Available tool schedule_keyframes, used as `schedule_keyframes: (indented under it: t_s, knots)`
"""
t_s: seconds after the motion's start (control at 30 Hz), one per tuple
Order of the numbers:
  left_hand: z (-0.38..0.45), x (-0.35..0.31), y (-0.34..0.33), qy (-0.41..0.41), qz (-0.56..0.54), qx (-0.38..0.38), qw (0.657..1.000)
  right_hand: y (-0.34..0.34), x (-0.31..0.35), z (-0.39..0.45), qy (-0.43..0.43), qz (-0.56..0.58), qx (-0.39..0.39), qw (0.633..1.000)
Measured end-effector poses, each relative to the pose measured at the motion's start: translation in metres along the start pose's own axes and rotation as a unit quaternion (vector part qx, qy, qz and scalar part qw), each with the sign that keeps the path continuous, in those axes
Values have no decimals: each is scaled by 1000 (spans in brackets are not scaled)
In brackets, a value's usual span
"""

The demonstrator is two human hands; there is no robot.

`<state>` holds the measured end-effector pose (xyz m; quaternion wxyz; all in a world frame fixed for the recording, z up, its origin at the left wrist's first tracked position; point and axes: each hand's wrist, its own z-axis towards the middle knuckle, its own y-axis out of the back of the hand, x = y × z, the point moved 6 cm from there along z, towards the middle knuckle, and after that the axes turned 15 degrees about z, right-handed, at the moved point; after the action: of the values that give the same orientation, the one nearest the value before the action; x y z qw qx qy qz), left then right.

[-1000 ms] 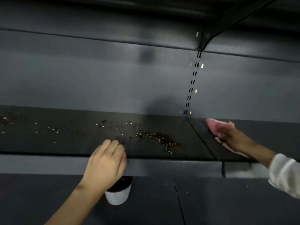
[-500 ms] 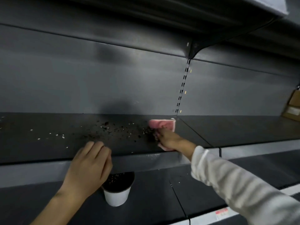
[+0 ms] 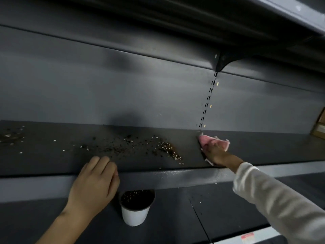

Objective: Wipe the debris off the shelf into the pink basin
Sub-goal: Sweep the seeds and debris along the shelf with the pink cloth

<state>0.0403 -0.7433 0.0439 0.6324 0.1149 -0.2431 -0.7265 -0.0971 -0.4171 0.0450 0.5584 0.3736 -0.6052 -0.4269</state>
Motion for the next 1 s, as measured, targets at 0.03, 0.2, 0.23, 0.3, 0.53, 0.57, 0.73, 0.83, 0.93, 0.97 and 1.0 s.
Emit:
schedule_keyframes:
  t_s: [0.03, 0.2, 0.23, 0.3, 0.53, 0.57, 0.73, 0.83, 0.93, 0.97, 1.0]
  knots:
    - [0, 0, 0, 4, 2, -3, 1000, -10, 13, -3, 8, 2, 17, 1000]
    - [1, -3, 2, 6, 0, -5, 1000, -57, 119, -23, 135, 13, 31, 990]
    - [1, -3, 3, 6, -1, -4, 1000, -63, 142, -29, 163, 38, 44, 985]
    - [2, -1, 1, 6, -5, 5, 1000, -74, 175, -32, 197, 106, 63, 973]
    - [4, 3, 0, 13, -20, 16, 1000, -31, 153, -12, 207, 320, -2, 924]
    - [4, 2, 1, 15, -20, 15, 1000, -22, 129, 0, 165, 336, -13, 927]
    - [3, 0, 0, 26, -17, 7, 1000, -13, 30, 53, 61, 396, 12, 916]
    - [3, 0, -1, 28, 2, 0, 1000, -27, 34, 74, 57, 242, 62, 967]
    - [3, -1, 0, 31, 22, -2, 999, -47, 90, 75, 129, 123, 78, 981]
    - [4, -1, 0, 34, 27, -1, 999, -54, 111, 72, 156, 109, 81, 978]
    - [4, -1, 0, 37, 30, 2, 999, -61, 133, 67, 187, 99, 92, 973]
